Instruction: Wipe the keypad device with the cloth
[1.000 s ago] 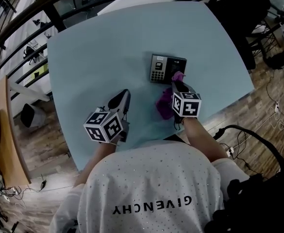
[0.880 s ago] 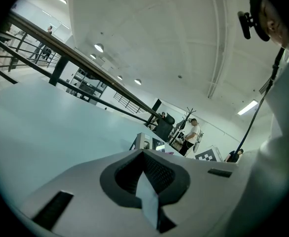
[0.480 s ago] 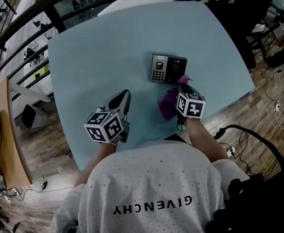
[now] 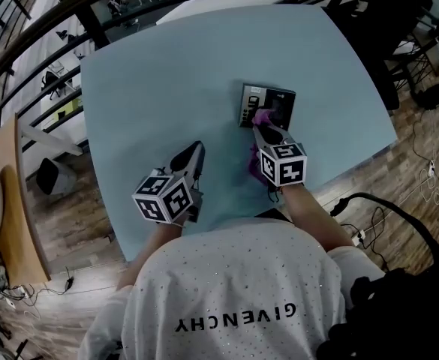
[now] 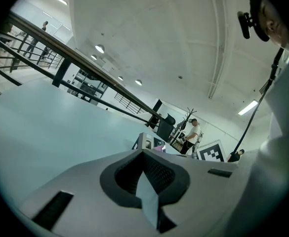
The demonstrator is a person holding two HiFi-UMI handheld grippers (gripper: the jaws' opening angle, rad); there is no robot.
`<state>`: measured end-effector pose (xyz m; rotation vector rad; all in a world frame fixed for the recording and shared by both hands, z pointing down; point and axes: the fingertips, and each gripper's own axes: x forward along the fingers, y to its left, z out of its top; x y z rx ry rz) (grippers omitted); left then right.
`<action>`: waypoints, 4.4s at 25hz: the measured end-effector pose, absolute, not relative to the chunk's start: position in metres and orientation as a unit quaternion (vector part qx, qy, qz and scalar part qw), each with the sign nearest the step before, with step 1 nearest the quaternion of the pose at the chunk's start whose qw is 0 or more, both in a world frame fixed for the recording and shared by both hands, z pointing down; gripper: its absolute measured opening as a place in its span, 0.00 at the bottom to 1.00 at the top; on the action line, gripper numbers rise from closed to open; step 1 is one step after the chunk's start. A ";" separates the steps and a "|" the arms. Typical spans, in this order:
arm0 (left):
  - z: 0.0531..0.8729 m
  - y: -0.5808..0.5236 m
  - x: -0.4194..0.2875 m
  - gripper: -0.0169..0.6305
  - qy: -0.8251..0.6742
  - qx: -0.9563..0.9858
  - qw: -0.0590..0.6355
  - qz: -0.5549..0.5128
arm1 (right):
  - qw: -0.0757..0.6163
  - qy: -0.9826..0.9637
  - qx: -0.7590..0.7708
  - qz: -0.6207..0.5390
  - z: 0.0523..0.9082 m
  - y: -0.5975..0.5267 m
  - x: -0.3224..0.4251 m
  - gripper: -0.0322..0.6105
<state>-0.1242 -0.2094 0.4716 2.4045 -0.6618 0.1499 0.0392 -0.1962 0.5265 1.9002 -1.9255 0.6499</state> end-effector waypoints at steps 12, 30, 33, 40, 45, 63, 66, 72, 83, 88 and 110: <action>0.479 -0.215 -0.169 0.03 -0.285 0.901 0.321 0.058 | 0.244 -0.705 0.622 0.240 0.558 -0.213 0.011 0.10; 0.468 -0.205 -0.168 0.03 -0.280 0.908 0.306 0.059 | 0.201 -0.633 0.695 0.277 0.563 -0.177 0.074 0.10; 0.463 -0.210 -0.177 0.03 -0.298 0.904 0.303 0.052 | 0.199 -0.627 0.701 0.277 0.564 -0.172 0.079 0.10; 0.449 -0.197 -0.172 0.03 -0.319 0.898 0.298 0.042 | 0.192 -0.616 0.705 0.293 0.566 -0.154 0.101 0.10; 0.449 -0.175 -0.166 0.03 -0.328 0.891 0.311 0.040 | 0.189 -0.609 0.706 0.307 0.564 -0.143 0.115 0.10; 0.469 -0.148 -0.205 0.03 -0.368 0.870 0.325 0.043 | 0.222 -0.739 0.583 0.254 0.554 -0.195 -0.008 0.10; 0.468 -0.150 -0.216 0.03 -0.369 0.875 0.307 0.054 | 0.240 -0.735 0.581 0.256 0.563 -0.204 -0.016 0.10; 0.466 -0.160 -0.226 0.03 -0.355 0.890 0.276 0.072 | 0.251 -0.685 0.630 0.267 0.572 -0.202 0.007 0.10; 0.469 -0.174 -0.189 0.03 -0.303 0.906 0.290 0.060 | 0.234 -0.600 0.699 0.309 0.574 -0.164 0.072 0.10; 0.466 -0.168 -0.168 0.03 -0.272 0.916 0.287 0.069 | 0.219 -0.562 0.732 0.317 0.576 -0.145 0.102 0.10; 0.389 -0.058 -0.004 0.03 -0.137 0.941 0.308 0.006 | -0.067 -0.653 0.735 0.168 0.353 0.022 0.159 0.09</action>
